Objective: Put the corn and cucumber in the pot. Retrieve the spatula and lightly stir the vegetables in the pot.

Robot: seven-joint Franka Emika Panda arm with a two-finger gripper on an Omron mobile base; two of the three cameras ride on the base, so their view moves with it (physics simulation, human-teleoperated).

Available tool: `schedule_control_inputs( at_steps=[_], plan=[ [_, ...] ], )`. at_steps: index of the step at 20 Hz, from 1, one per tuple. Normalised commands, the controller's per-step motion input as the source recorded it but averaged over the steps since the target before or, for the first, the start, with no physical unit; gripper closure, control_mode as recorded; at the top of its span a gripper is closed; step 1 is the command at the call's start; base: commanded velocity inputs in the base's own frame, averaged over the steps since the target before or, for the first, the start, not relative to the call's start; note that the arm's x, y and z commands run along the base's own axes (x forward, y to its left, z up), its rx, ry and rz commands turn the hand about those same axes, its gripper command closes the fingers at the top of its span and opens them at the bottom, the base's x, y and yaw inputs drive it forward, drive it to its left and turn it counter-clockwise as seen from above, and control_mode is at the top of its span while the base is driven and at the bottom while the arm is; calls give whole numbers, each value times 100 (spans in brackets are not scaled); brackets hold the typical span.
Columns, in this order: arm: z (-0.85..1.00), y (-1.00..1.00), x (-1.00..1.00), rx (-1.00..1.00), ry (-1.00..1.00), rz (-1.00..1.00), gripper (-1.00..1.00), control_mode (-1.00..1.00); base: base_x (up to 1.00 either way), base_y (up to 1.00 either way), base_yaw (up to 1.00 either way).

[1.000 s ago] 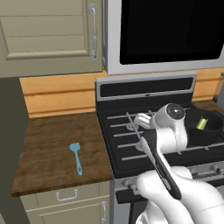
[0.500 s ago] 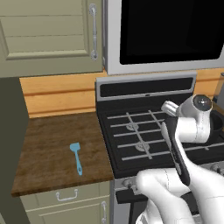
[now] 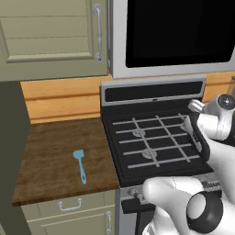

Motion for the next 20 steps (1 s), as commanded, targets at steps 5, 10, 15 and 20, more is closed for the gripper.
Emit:
schedule_control_inputs(
  at_steps=[5, 10, 15, 20],
  plan=[
    [-8, -100, 33, 0, 3, -5, 100, -100, 0, 0, 0],
    [-33, -76, 19, 0, 8, -1, 100, -100, 0, 0, 0],
    [-39, -44, 23, 2, 8, 0, 100, -100, 0, 0, 0],
    [-38, -8, 19, 2, 9, 0, 100, -100, 0, 0, 0]
  ],
)
